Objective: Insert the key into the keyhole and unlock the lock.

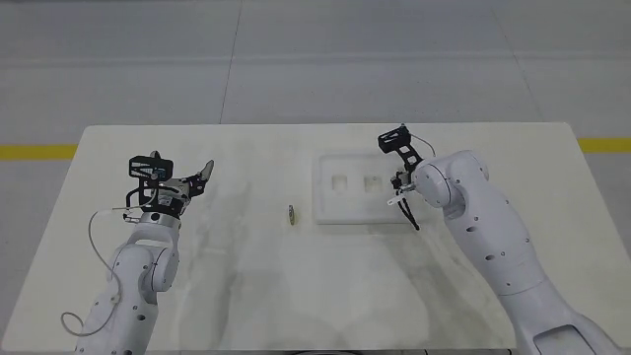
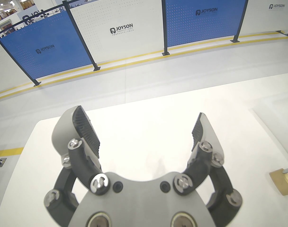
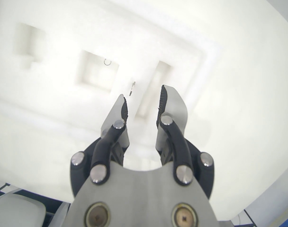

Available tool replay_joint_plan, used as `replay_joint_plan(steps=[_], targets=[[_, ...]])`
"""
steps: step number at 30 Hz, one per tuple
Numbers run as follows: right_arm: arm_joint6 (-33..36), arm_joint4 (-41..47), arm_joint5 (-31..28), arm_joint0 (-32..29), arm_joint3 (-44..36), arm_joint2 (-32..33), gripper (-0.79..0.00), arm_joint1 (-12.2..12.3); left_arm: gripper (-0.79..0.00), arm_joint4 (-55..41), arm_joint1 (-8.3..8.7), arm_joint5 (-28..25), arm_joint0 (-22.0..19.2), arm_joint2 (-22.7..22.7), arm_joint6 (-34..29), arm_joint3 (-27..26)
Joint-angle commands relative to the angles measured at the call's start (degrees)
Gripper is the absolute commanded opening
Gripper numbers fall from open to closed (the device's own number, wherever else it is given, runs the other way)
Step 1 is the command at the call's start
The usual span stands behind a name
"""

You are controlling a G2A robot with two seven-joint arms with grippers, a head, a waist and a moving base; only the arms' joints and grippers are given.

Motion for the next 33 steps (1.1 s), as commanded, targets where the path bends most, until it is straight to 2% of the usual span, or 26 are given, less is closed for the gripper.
replay_joint_plan(steps=[1,8,17,33], targets=[[0.51,0.04,1.82,0.81,0.50,-0.22,-0.493,-0.24,0.000,0.00,0.00,0.00,0.00,0.00,0.00,0.00],[4.89,-0.95,5.89,5.16,3.50,-2.93,-0.483,-1.41,0.000,0.00,0.00,0.00,0.00,0.00,0.00,0.00],[9.03,-1.30,7.57,9.63,5.51,-6.23,-0.471,-2.90,0.000,0.00,0.00,0.00,0.00,0.00,0.00,0.00],[8.52,-0.47,8.37,10.87,10.41,-8.82,-0.496,-4.59,0.000,0.00,0.00,0.00,0.00,0.00,0.00,0.00]])
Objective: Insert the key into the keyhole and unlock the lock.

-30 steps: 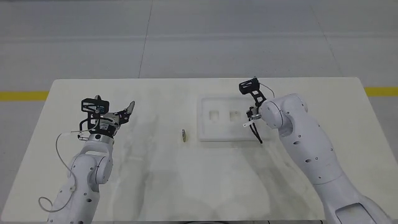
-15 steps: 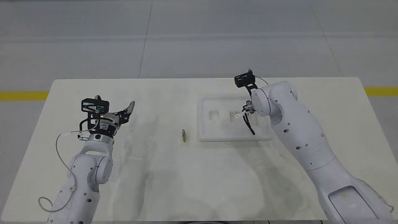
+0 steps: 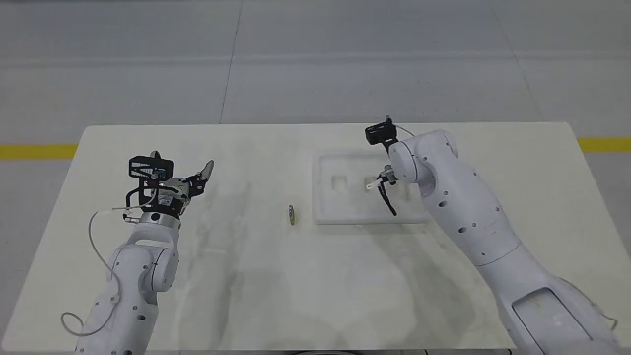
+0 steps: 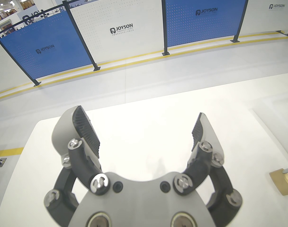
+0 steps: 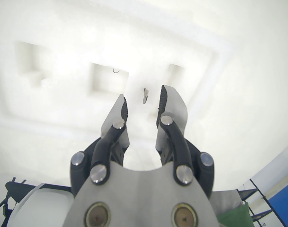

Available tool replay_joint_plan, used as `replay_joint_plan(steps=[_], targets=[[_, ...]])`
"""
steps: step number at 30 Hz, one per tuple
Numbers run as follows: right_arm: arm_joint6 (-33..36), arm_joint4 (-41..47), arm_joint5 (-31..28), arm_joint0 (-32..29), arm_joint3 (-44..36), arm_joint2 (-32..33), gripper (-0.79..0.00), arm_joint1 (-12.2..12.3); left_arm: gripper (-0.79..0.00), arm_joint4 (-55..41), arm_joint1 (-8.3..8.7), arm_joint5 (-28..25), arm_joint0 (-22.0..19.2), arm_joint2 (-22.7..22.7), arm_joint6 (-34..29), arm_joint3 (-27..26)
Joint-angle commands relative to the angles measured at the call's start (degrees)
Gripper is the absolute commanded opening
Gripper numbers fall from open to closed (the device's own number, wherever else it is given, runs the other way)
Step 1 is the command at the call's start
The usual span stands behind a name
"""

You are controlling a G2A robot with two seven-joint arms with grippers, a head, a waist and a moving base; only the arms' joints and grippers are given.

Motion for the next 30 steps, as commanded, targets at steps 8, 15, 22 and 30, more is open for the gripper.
replay_joint_plan(steps=[8,15,22,30], targets=[[-0.62,-0.13,-0.14,0.00,1.77,-0.05,-0.523,-0.49,0.000,0.00,0.00,0.00,0.00,0.00,0.00,0.00],[-1.04,-0.03,-0.37,-0.01,3.32,0.32,-0.526,-0.79,0.000,0.00,0.00,0.00,0.00,0.00,0.00,0.00],[-1.55,-0.03,-0.79,0.20,4.89,0.55,-0.594,-1.11,0.000,0.00,0.00,0.00,0.00,0.00,0.00,0.00],[-1.77,-0.50,-0.94,0.48,5.74,0.45,-0.785,-1.53,0.000,0.00,0.00,0.00,0.00,0.00,0.00,0.00]])
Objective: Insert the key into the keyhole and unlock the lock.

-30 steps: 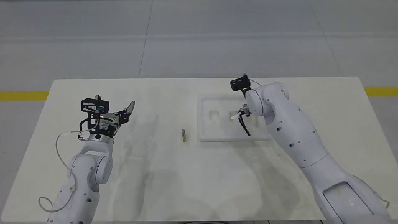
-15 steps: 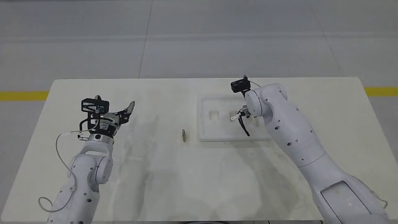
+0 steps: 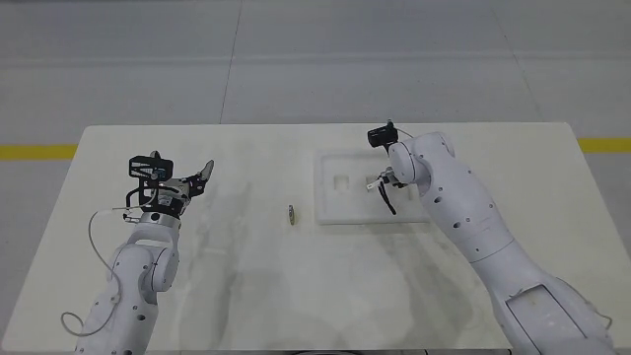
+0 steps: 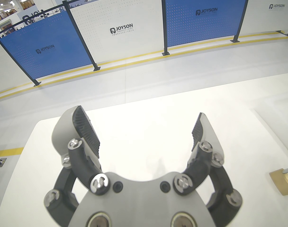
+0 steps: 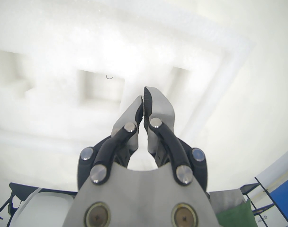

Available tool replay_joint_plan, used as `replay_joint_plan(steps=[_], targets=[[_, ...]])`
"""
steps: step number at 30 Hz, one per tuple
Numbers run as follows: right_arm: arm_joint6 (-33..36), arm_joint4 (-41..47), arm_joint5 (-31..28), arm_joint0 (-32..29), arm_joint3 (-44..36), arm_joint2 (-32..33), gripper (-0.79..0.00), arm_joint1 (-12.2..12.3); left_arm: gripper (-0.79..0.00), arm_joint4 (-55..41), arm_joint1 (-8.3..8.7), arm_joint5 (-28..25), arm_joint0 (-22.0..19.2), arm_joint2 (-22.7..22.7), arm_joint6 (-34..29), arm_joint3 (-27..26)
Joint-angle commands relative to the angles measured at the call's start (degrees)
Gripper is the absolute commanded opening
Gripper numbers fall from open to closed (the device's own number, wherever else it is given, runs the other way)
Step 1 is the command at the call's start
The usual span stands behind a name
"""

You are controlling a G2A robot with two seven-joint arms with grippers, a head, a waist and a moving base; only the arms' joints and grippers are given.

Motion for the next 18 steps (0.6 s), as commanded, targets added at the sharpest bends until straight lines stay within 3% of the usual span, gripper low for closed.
replay_joint_plan(steps=[1,11,14,18], targets=[[-0.03,-0.19,-0.07,0.07,0.08,0.02,-0.785,-0.07,0.000,0.00,0.00,0.00,0.00,0.00,0.00,0.00],[0.03,-0.90,-0.33,0.03,-0.16,0.94,-0.779,-0.27,0.000,0.00,0.00,0.00,0.00,0.00,0.00,0.00],[-0.07,-0.94,-0.44,-0.11,-0.03,1.27,-0.659,-0.31,0.000,0.00,0.00,0.00,0.00,0.00,0.00,0.00],[-0.09,-0.91,-0.59,-0.17,0.03,1.70,-0.616,-0.38,0.000,0.00,0.00,0.00,0.00,0.00,0.00,0.00]])
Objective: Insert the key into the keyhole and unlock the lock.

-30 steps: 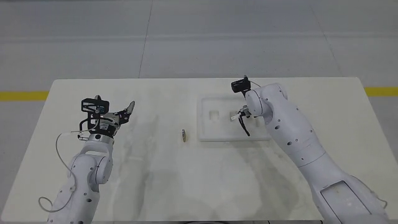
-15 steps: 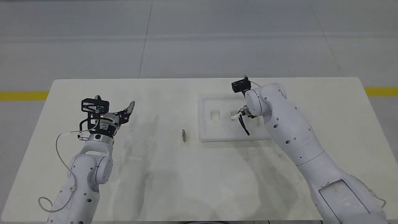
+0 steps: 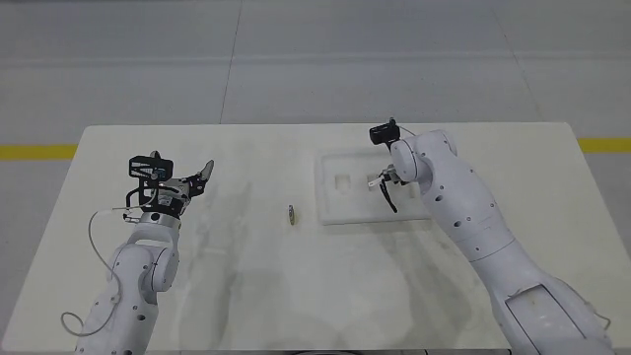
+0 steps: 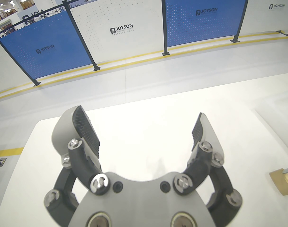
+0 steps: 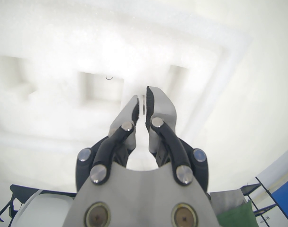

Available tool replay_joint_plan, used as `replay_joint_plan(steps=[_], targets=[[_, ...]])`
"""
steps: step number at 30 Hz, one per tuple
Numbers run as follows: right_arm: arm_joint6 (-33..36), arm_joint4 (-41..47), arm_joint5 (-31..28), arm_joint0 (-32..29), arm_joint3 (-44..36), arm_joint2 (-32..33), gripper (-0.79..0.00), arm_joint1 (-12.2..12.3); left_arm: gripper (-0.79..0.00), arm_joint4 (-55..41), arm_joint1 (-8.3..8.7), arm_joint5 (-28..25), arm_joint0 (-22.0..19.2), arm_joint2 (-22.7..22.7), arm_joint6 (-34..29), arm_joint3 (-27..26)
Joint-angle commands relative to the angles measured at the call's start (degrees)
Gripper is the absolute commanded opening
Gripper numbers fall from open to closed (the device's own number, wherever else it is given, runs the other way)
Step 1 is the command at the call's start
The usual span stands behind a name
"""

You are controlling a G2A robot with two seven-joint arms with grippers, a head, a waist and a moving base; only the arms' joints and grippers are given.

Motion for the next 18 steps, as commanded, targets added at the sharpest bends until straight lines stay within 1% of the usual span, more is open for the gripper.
replay_joint_plan(steps=[1,3,6,9,12,14,15,18], targets=[[-0.02,-0.04,-0.12,0.08,-0.07,0.22,-0.603,-0.03,0.000,0.00,0.00,0.00,0.00,0.00,0.00,0.00],[0.13,-0.15,-0.22,0.12,-0.20,0.37,-0.597,-0.06,0.000,0.00,0.00,0.00,0.00,0.00,0.00,0.00],[0.24,-0.34,-0.37,0.12,-0.41,0.52,-0.625,-0.13,0.000,0.00,0.00,0.00,0.00,0.00,0.00,0.00],[0.22,-0.47,-0.49,0.05,-0.50,0.65,-0.625,-0.21,0.000,0.00,0.00,0.00,0.00,0.00,0.00,0.00],[0.32,-0.62,-0.62,-0.02,-0.55,0.69,-0.650,-0.30,0.000,0.00,0.00,0.00,0.00,0.00,0.00,0.00],[0.27,-0.71,-0.62,-0.15,-0.53,0.70,-0.705,-0.36,0.000,0.00,0.00,0.00,0.00,0.00,0.00,0.00],[0.30,-0.86,-0.69,-0.23,-0.52,0.65,-0.785,-0.39,0.000,0.00,0.00,0.00,0.00,0.00,0.00,0.00],[0.34,-1.38,-0.54,-0.34,-0.66,0.75,-0.785,-0.44,0.000,0.00,0.00,0.00,0.00,0.00,0.00,0.00]])
